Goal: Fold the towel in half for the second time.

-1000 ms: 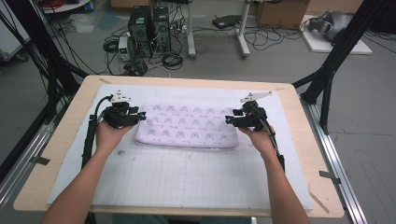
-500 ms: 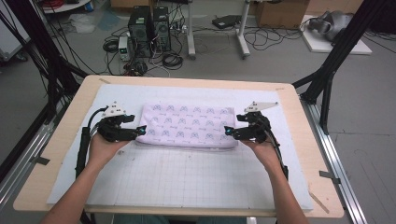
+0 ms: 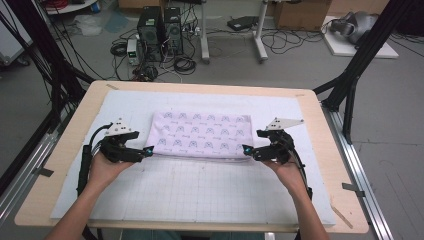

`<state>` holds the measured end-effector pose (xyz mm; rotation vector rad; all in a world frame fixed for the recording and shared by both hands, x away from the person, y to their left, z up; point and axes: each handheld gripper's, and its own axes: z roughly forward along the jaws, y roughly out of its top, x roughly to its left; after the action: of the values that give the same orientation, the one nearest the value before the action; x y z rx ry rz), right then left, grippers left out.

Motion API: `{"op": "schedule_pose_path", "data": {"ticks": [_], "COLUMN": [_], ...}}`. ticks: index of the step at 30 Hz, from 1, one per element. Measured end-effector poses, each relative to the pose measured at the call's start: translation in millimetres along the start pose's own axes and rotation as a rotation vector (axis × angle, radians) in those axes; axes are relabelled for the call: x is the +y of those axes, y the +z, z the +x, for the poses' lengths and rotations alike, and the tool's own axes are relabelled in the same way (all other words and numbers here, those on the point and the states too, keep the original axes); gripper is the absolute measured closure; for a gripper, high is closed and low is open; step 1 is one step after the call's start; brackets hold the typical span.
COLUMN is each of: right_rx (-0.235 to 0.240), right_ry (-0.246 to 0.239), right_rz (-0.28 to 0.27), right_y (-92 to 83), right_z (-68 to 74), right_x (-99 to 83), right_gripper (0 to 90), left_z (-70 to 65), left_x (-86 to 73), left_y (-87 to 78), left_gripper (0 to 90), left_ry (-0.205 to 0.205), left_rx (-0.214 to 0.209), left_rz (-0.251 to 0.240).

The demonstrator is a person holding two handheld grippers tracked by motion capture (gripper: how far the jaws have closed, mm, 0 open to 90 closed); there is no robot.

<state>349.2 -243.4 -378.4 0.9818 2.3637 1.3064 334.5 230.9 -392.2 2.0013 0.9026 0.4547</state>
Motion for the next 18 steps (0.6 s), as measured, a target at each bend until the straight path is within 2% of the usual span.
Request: {"op": "schedule_pose_path", "data": {"ticks": [11, 18], "right_rx": [-0.004, -0.009], "right_ry": [-0.017, 0.000], "right_rz": [-0.024, -0.028], "right_y": [-17.5, -25.8], "right_z": [8.7, 10.9], "right_x": [-8.6, -21.4], "right_gripper": [14.2, 12.4], "left_z": [-5.1, -8.5], "left_x": [-14.8, -23.8], "left_y": [-15.5, -22.3], "left_gripper": [19.4, 19.2], "left_ry": [0.005, -0.012], "left_rx": [0.007, -0.002], "left_rz": [-0.017, -0.024]}}
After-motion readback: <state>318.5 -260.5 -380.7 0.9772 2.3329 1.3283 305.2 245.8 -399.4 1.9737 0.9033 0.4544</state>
